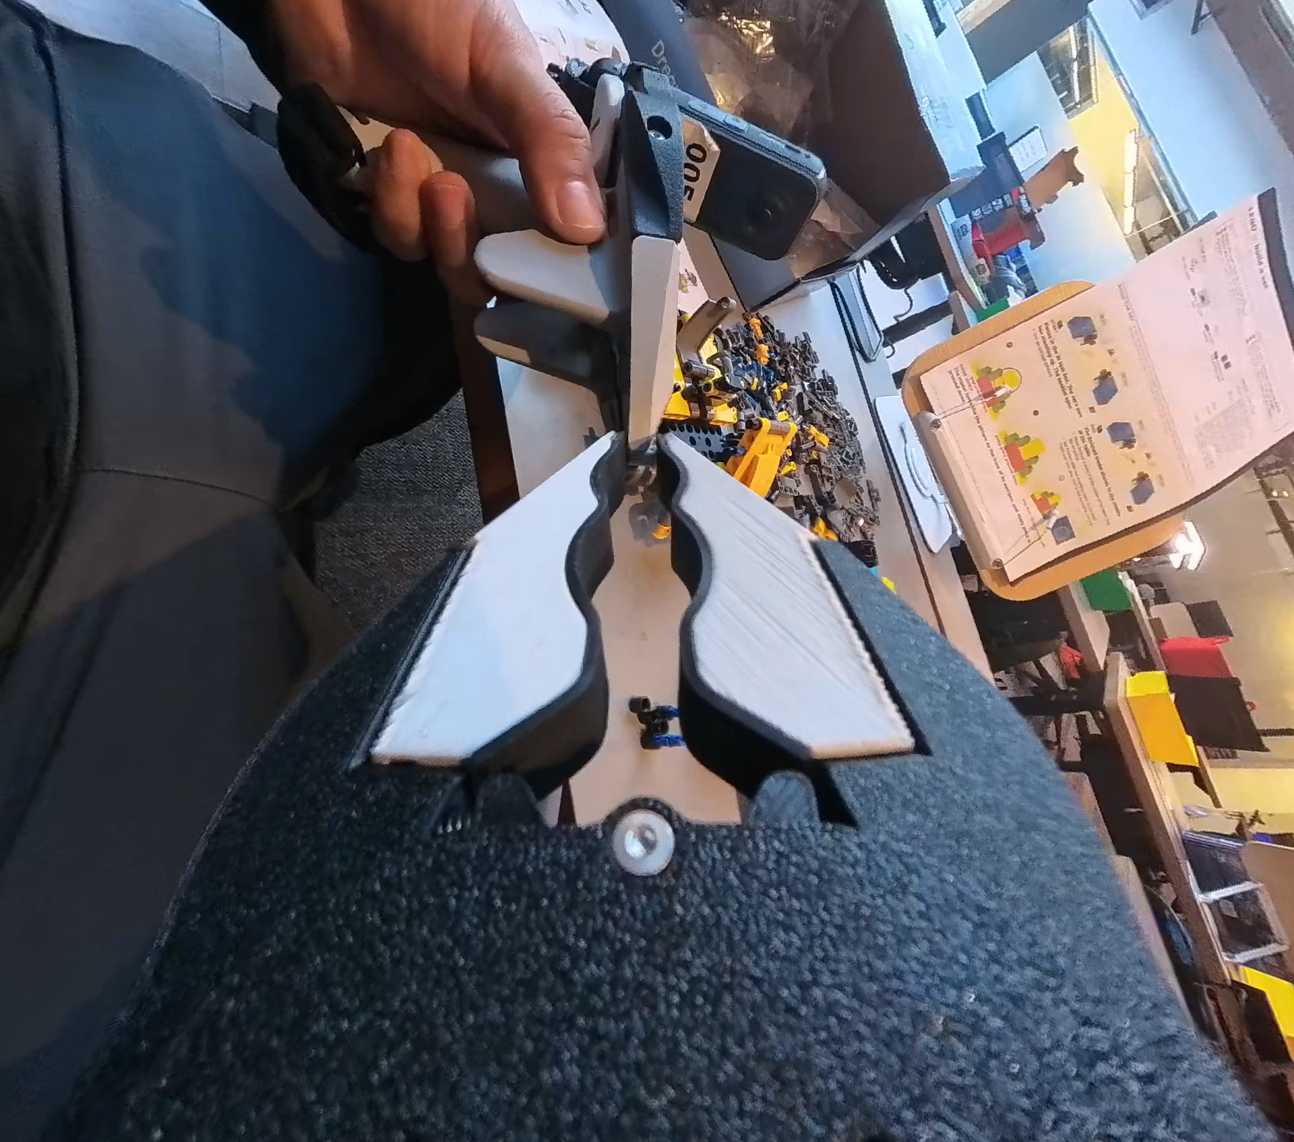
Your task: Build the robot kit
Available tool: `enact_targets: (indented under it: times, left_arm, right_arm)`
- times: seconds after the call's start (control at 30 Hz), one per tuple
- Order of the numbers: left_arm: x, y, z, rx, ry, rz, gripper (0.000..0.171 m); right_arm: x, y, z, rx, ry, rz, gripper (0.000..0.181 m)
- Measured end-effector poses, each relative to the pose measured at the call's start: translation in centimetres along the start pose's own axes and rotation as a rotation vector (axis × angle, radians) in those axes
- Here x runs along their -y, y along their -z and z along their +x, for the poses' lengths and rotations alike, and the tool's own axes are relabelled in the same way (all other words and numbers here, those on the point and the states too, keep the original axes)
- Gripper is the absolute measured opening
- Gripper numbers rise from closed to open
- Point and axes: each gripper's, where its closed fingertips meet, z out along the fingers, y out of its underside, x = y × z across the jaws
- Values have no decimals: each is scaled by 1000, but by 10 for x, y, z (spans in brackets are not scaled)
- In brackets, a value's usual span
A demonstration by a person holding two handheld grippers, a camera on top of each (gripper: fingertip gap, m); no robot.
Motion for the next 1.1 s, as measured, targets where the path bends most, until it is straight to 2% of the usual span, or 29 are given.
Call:
enact_targets:
  times: [0.17, 0.27, 0.37, 0.47, 0.53, 0.6, 0.7, 0.8, 0.97, 1.1]
  left_arm:
    - [0, 0, 1, 4, -8, -5, 2]
    - [-1, 0, 0, 5, -16, -14, 2]
    - [-3, 3, -5, 58, -70, -50, 2]
    - [-5, 5, -7, 109, -141, -86, 2]
    - [-7, 5, -4, 124, -199, -121, 2]
    - [-11, 3, -2, 174, -325, -167, 2]
    - [-9, 2, -5, 337, -604, -206, 2]
    - [-4, 1, -4, 464, -839, -209, 2]
    - [3, 2, -7, 644, -1074, -204, 2]
    - [8, 5, -9, 764, -1198, -216, 2]
  right_arm:
    - [1, 0, 0, 2, -16, 11, 9]
    - [2, 3, 2, 24, -86, 51, 11]
    - [2, 11, 6, 73, -228, 133, 10]
    - [-1, 17, 1, 215, -413, 202, 15]
    - [-7, 15, 0, 274, -547, 217, 8]
    - [-10, 11, -2, 347, -695, 224, 11]
    - [-3, 13, 1, 424, -875, 289, 12]
    - [-3, 14, 4, 449, -947, 288, 15]
    - [-7, 8, 6, 416, -1002, 227, 15]
    - [-9, 3, 6, 417, -1082, 197, 15]
